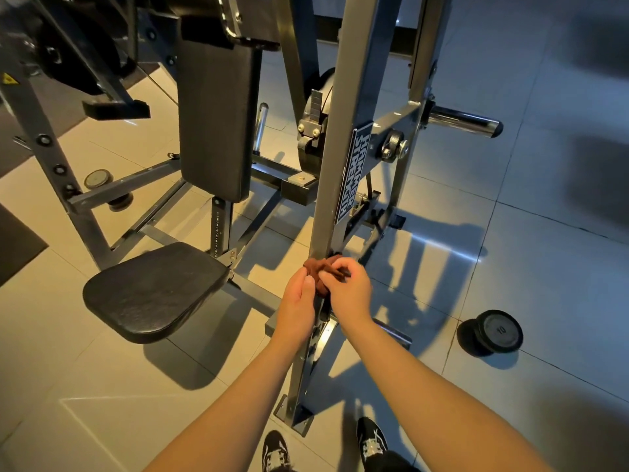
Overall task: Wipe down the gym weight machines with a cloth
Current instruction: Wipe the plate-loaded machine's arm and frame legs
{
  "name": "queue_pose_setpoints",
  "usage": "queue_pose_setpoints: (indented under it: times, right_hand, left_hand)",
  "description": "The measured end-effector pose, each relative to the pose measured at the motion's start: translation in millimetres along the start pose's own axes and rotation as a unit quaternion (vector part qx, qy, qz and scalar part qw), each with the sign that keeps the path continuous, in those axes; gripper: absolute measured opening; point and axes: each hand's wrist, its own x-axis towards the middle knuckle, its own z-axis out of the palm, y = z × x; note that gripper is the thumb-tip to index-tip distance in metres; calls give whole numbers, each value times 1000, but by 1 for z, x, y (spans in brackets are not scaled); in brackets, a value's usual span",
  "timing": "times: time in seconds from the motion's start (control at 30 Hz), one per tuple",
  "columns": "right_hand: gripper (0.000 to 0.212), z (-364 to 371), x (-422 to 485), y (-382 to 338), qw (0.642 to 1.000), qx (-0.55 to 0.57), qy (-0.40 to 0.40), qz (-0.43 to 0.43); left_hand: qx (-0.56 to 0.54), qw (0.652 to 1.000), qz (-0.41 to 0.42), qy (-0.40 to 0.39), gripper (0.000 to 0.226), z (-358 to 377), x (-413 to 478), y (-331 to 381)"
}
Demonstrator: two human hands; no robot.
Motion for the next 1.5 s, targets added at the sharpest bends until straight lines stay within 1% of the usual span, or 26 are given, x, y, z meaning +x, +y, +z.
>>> queue_pose_setpoints:
  times: [0.03,0.1,0.23,0.33,0.4,0.47,0.53,0.57,0.63,0.73,0.77,0.83,0.9,1.0,1.03,1.1,1.23,1.3,1.37,1.43,1.5]
  right_hand:
    - [30,0,-4,6,999,7,-9,31]
    - [26,-1,-7,4,999,7,3,43]
    - [16,6,-3,-31,996,14,78,-35]
    - [15,23,-3,-43,987,14,148,-57]
    - [15,35,-7,-31,985,9,170,-41]
    - [14,43,-17,-12,985,7,171,7]
    - [15,47,-24,-4,983,11,172,57]
    - [16,47,-27,-7,981,14,184,64]
    - [14,48,-27,-24,975,16,220,24]
    - [12,58,-22,-53,964,11,260,-49]
    - [13,64,-20,-56,960,10,273,-53]
    - [15,76,-21,-49,955,7,296,-32]
    - [17,83,-26,-28,954,-3,300,14]
    - [20,86,-37,3,958,0,270,99]
    - [20,86,-40,7,957,9,265,116]
    - [16,84,-43,1,957,8,270,108]
    - [13,82,-31,-31,953,-15,303,7]
    - [11,86,-23,-34,949,-29,315,-9]
    - [11,91,-24,-22,946,-41,321,4]
    - [15,95,-33,-5,948,-58,309,42]
    - [18,94,-44,3,952,-65,288,81]
  left_hand:
    - [-3,1000,-3,-6,40,-1,1,-5]
    - [5,1000,-10,-22,39,-6,1,-12]
    - [-3,998,1,-61,37,-23,9,-14]
    - [6,993,25,-112,38,-36,22,-8]
    - [20,989,39,-142,37,-44,33,-13]
    - [25,983,50,-173,36,-52,44,-27]
    - [23,979,38,-197,43,-60,51,-34]
    - [25,976,35,-213,46,-65,53,-33]
    - [32,968,61,-243,48,-71,58,-29]
    - [7,957,95,-275,45,-79,63,-20]
    - [-3,953,100,-287,43,-82,64,-16]
    - [-8,945,112,-307,40,-85,68,-16]
    - [-2,939,115,-323,37,-89,71,-19]
    - [17,940,85,-331,34,-92,75,-34]
    - [20,940,80,-330,37,-92,76,-39]
    - [20,941,72,-331,44,-91,76,-42]
    - [-9,939,74,-336,33,-95,74,-31]
    - [-23,935,78,-344,34,-97,75,-28]
    - [-23,935,76,-346,35,-97,77,-31]
    - [-7,940,62,-337,34,-93,76,-38]
    - [16,940,58,-336,41,-92,73,-45]
